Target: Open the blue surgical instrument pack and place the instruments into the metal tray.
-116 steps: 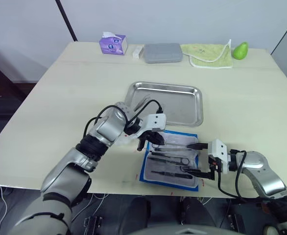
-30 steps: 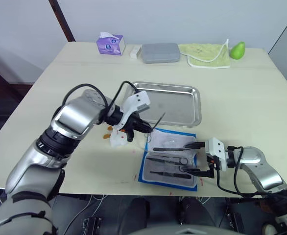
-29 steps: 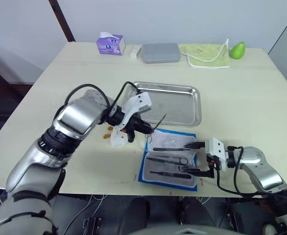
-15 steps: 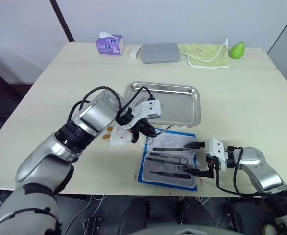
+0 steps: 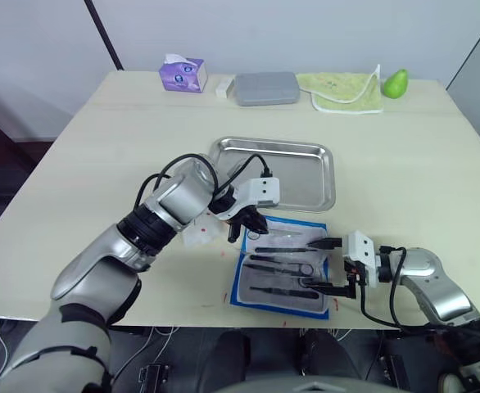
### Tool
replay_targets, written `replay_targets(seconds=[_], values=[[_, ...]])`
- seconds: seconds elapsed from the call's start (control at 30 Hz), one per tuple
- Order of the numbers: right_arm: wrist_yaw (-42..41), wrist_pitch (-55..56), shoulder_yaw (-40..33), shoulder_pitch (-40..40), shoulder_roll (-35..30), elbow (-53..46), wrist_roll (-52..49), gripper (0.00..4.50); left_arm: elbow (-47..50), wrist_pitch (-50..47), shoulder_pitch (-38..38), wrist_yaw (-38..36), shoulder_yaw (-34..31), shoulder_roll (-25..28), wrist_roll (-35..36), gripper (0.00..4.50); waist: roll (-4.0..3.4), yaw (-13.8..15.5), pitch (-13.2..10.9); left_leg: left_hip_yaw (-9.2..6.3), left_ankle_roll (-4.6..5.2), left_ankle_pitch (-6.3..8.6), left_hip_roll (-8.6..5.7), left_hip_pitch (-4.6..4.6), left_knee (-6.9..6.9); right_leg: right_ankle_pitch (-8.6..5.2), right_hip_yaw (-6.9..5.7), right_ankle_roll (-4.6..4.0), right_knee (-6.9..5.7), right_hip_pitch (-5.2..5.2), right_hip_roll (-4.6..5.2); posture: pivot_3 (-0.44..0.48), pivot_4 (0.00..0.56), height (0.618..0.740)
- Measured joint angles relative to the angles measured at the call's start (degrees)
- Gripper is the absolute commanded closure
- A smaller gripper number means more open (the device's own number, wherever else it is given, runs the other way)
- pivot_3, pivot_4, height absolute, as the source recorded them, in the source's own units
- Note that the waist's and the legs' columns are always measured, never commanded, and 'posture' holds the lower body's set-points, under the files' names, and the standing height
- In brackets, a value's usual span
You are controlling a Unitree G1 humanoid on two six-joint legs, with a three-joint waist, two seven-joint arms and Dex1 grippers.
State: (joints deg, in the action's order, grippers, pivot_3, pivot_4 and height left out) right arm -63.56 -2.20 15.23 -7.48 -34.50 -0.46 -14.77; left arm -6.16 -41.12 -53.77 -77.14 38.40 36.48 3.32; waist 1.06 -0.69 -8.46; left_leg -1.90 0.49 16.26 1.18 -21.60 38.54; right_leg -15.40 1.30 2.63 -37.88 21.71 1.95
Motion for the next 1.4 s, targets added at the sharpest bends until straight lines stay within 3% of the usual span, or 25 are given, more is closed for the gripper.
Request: replay_targets(seconds=[0.2, 0.33, 0.4, 0.8, 1.4], values=[[0.55, -0.26, -0.18, 0.57, -0.07, -0.60, 0.00, 0.00, 1.70, 4.15, 4.76, -0.57, -8.09, 2.62, 3.64, 3.02, -0.03, 0.06, 0.01, 0.00, 0.00, 0.00, 0.01, 0.01, 0.00, 0.00, -0.01, 0.00, 0.00, 0.00, 0.02, 0.000, 0.150, 0.740], [0.71, -0.28, -0.25, 0.85, 0.00, -0.84, -0.10, 0.00, 2.01, 9.20, 12.57, -0.46, -16.31, 2.05, 8.91, 1.82, -0.04, 0.03, 0.00, -0.02, 0.00, 0.00, 0.05, 0.00, 0.00, -0.01, -0.02, -0.02, 0.00, 0.01, 0.02, 0.000, 0.150, 0.740], [0.72, -0.28, -0.47, 1.07, -0.11, -0.83, -0.10, 0.00, 2.02, 13.76, 15.89, 0.19, -19.04, 1.07, 9.95, 1.82, -0.01, 0.27, 0.02, -0.02, 0.00, 0.00, 0.03, 0.00, 0.01, 0.00, -0.05, -0.02, 0.01, -0.01, 0.05, 0.000, 0.150, 0.740], [0.71, -0.28, -0.50, 1.19, -0.09, -0.92, -0.13, 0.00, -6.25, 29.87, 18.96, 1.41, -19.64, -3.84, 6.90, 1.82, 0.00, 0.29, 0.05, 0.00, 0.00, 0.00, 0.01, 0.00, 0.01, 0.00, -0.06, -0.02, 0.00, -0.02, 0.04, 0.000, 0.150, 0.740], [1.43, -1.19, -0.52, 1.84, -0.47, -2.16, -0.17, 0.00, -13.83, 36.14, 17.38, 1.40, -18.21, -7.27, 1.14, 1.82, 0.00, 0.38, 0.05, -0.01, 0.00, 0.00, -0.01, -0.01, 0.01, 0.00, -0.07, -0.01, 0.01, -0.02, 0.04, 0.000, 0.150, 0.740]])
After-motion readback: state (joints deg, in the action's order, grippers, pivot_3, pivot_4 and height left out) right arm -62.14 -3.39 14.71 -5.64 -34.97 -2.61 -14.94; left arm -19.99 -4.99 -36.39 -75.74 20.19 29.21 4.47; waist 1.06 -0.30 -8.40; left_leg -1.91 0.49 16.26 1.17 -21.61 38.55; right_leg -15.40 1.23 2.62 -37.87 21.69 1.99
